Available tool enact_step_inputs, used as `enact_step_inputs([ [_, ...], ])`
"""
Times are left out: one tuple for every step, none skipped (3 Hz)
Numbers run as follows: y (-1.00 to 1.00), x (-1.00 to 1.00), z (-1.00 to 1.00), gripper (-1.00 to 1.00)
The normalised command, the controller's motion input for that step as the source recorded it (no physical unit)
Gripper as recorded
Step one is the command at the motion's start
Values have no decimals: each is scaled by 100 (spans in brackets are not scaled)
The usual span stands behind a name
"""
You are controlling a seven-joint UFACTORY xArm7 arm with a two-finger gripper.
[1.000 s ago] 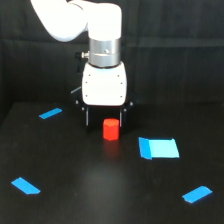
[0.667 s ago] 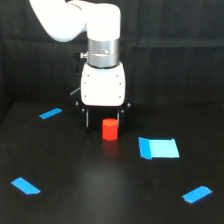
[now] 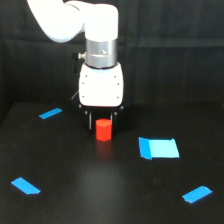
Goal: Pick up the red object from the table
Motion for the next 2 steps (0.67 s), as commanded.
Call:
enact_step_inputs([
  [-4,-7,-12,-93],
  [-5,-14,-12,-96],
])
